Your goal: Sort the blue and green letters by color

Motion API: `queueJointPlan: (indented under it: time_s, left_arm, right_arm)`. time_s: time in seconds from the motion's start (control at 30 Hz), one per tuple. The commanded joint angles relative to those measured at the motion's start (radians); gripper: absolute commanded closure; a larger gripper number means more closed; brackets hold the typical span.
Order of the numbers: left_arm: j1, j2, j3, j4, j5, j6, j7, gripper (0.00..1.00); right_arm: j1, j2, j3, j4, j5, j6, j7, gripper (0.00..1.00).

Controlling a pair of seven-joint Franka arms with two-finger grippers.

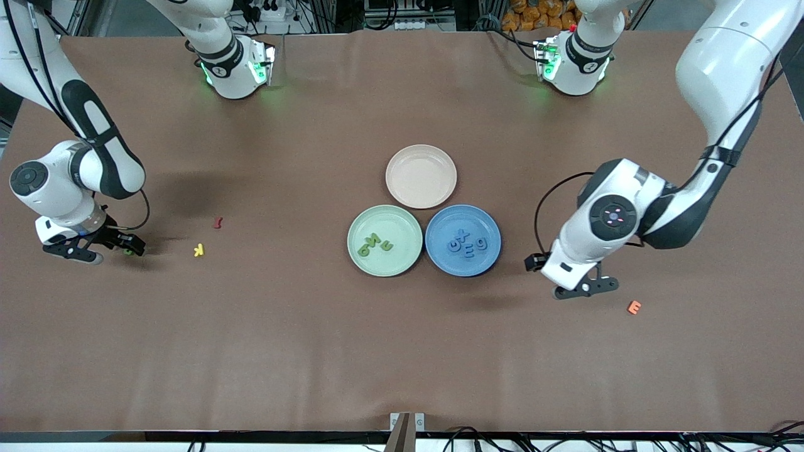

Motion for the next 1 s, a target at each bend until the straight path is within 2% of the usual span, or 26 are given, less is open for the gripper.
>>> queueJointPlan:
  time_s: [0.0,0.17,0.27,0.33,0.4,0.57,0.77,0.97]
  left_arm:
    - [0.057,-0.067,-0.014,-0.02,-0.077,-0.027,0.182,0.0]
    - [0.004,-0.191,0.145,-0.04,-0.284,-0.035,0.43,0.0]
    - [-0.102,-0.286,0.323,-0.058,-0.445,-0.035,0.575,0.0]
    - [-0.15,-0.331,0.406,-0.074,-0.516,-0.037,0.645,0.0]
    - [-0.17,-0.366,0.449,-0.086,-0.556,-0.049,0.684,0.0]
    - [-0.186,-0.424,0.486,-0.086,-0.577,-0.077,0.69,0.0]
    - [-0.346,-0.507,0.676,-0.08,-0.67,-0.093,0.692,0.0]
    - [-0.375,-0.581,0.72,-0.078,-0.677,-0.133,0.693,0.0]
  right_arm:
    - [-0.019,0.007,0.014,-0.004,-0.003,0.022,-0.033,0.28]
    - [-0.019,0.007,0.013,-0.004,-0.003,0.022,-0.047,0.42]
    - [-0.017,0.008,0.014,-0.002,-0.003,0.022,-0.048,0.53]
    - [-0.017,0.008,0.014,-0.002,-0.003,0.022,-0.048,0.58]
    - [-0.017,0.01,0.014,-0.002,-0.003,0.022,-0.056,0.64]
    - [-0.019,0.013,0.014,0.001,-0.003,0.022,-0.079,0.81]
    - [-0.017,0.011,0.018,0.007,-0.003,0.014,-0.079,0.87]
    - [-0.008,0.001,0.024,0.021,-0.003,0.005,-0.074,0.89]
